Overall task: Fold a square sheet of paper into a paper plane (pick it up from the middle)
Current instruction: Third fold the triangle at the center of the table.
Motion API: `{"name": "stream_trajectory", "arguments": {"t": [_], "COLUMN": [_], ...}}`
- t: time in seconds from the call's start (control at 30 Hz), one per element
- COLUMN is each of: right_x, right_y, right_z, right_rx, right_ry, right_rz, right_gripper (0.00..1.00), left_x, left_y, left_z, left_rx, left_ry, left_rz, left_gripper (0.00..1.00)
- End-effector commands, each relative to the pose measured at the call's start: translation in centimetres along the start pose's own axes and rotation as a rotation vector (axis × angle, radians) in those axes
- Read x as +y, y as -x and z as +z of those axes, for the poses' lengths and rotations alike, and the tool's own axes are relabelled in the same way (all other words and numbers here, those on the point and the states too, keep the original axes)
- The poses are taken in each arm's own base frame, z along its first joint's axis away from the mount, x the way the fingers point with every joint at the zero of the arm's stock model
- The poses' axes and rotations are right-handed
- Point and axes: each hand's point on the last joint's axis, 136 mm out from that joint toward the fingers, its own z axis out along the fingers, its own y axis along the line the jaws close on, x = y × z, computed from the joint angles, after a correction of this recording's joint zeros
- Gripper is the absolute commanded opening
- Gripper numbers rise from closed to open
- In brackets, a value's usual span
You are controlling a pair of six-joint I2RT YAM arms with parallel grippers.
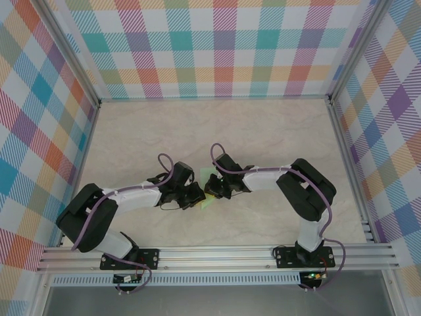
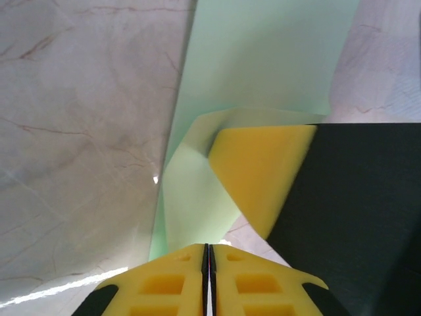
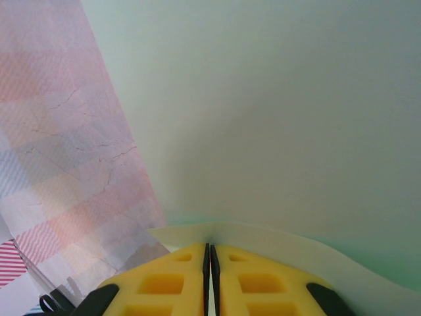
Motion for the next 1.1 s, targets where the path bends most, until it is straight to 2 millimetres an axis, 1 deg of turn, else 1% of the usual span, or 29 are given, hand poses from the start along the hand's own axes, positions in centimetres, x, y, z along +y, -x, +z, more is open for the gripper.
{"name": "stream_trajectory", "arguments": {"t": [0.0,0.43,0.63,0.77,0.83,0.93,1.07], "right_x": [-3.0,-3.0,-3.2,-3.2,-3.1,-2.3,-1.2], "right_y": [-0.6,-0.6,-0.6,-0.6,-0.5,-0.6,-0.5], "right_z": [0.4,0.4,0.4,0.3,0.2,-0.1,-1.0], "right_rx": [0.016,0.019,0.019,0.021,0.023,0.029,0.022], "right_ry": [-0.101,-0.103,-0.109,-0.109,-0.105,-0.084,-0.063], "right_rz": [0.025,0.028,0.034,0.036,0.035,0.024,-0.002], "right_gripper": [0.13,0.13,0.13,0.13,0.13,0.13,0.13], "left_x": [0.3,0.3,0.8,0.8,0.9,0.6,-0.2], "left_y": [-0.8,-1.7,-2.2,-2.4,-2.5,-2.5,-2.1], "left_z": [0.6,1.2,1.7,1.9,1.9,1.8,0.9], "left_rx": [0.03,0.065,0.078,0.084,0.086,0.086,0.06], "left_ry": [0.0,-0.007,0.004,0.001,0.005,-0.002,-0.012], "left_rz": [0.005,0.007,-0.004,-0.006,-0.008,-0.005,0.015], "left_gripper": [0.11,0.11,0.11,0.11,0.11,0.11,0.12]}}
